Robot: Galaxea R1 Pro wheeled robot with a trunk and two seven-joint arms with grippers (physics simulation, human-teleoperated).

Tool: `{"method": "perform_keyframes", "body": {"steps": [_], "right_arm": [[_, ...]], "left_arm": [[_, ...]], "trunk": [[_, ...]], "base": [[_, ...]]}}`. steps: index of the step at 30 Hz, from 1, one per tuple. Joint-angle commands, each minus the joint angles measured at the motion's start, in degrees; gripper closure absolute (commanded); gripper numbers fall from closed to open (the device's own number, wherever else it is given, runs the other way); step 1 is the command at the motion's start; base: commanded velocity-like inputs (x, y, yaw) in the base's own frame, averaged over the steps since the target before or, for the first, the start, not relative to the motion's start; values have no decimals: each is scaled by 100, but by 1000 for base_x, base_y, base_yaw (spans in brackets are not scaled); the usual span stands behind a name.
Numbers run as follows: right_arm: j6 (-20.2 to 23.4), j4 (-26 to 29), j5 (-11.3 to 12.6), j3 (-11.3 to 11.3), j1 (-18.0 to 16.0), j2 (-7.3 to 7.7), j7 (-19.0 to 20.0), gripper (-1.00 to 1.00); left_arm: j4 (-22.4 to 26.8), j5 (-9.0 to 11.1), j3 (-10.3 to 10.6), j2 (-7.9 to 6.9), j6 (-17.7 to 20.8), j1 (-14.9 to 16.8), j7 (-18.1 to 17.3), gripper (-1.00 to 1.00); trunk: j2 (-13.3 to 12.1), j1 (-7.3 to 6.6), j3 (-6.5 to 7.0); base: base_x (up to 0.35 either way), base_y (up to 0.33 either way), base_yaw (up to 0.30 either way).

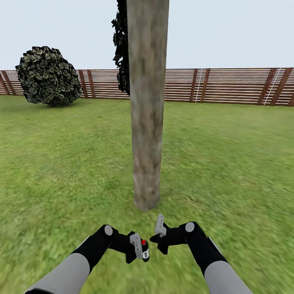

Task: In the garden, pick up the pesticide atomizer on the floor and spray pesticide onto both trees until each tree trunk is fully covered.

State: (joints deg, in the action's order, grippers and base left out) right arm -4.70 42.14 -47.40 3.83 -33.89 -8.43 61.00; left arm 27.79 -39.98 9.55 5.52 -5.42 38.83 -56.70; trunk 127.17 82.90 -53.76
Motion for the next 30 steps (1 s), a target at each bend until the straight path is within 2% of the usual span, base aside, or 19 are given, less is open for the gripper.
{"method": "perform_keyframes", "body": {"steps": [1, 27, 28, 30], "right_arm": [[-49, 5, -59, 38, -3, -10, 27, 100], [-49, 30, -59, 39, -3, -10, 26, 100], [-52, 39, -59, 39, -3, -10, 31, 100], [-52, 39, -59, 39, -3, -10, 31, 100]], "left_arm": [[7, -54, -5, 13, -56, 2, 13, 100], [7, -36, -23, 164, -55, 2, 115, 100], [-108, -71, -39, -59, -48, -15, 384, 100], [-108, -71, -37, -59, -48, -15, 380, 100]], "trunk": [[2, -1, -5], [2, -1, -5], [2, -1, -5], [2, -1, -5]], "base": [[0, 0, 0], [0, 0, 0], [0, 0, 0], [0, 0, 0]]}}
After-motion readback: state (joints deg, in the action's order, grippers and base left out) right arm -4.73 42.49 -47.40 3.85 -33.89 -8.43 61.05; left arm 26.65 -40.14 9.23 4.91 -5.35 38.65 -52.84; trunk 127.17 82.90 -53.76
